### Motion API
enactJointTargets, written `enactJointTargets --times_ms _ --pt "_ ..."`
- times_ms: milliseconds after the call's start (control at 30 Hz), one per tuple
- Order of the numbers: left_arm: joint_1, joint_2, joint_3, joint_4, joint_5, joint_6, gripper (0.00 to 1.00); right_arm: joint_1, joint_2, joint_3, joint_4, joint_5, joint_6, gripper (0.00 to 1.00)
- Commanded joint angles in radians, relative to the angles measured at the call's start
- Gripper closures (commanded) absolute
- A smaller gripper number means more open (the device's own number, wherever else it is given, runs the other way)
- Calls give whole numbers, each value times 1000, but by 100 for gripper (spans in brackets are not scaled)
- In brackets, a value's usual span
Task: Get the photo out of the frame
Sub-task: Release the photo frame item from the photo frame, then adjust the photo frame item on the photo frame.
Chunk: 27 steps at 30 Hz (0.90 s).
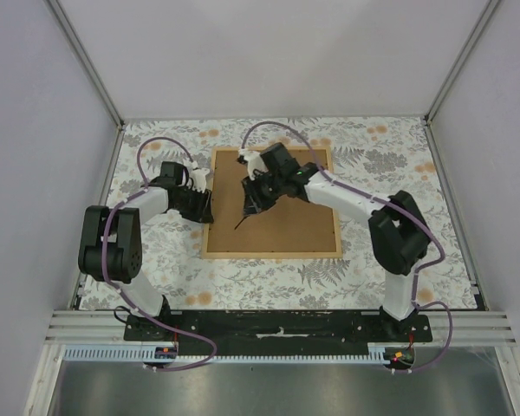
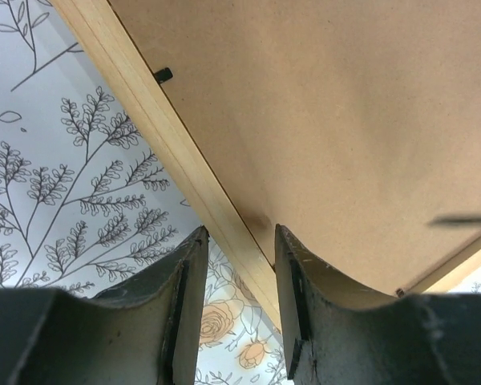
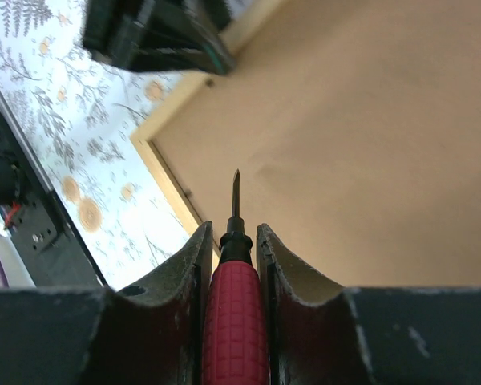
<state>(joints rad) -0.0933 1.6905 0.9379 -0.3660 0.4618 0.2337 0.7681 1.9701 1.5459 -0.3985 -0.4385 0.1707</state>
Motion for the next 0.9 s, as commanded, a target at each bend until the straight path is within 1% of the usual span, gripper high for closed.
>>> enactJointTargets --times_ms 0,100,167,233,333,533,767,867 --pt "-5 -72 59 -85 22 32 55 -96 -215 -134 12 -68 -141 100" --pt "-13 -97 96 -151 -6 58 55 -141 -272 -254 44 -5 -189 100" --pt "-20 -101 122 -194 -17 70 55 -159 -277 -306 70 17 -198 100" --pt "-39 -95 128 -209 -63 70 55 -170 -263 -340 107 38 -195 100" --pt "-72 -59 127 -218 -141 56 55 -182 -220 -339 125 46 -178 100" --pt "-103 18 121 -225 -204 19 52 -194 -198 -342 128 50 -180 100" --pt "-103 24 121 -244 -273 -2 51 -210 -200 -348 135 40 -181 100" --pt "-103 9 113 -252 -275 -4 51 -211 -195 -352 138 37 -181 100"
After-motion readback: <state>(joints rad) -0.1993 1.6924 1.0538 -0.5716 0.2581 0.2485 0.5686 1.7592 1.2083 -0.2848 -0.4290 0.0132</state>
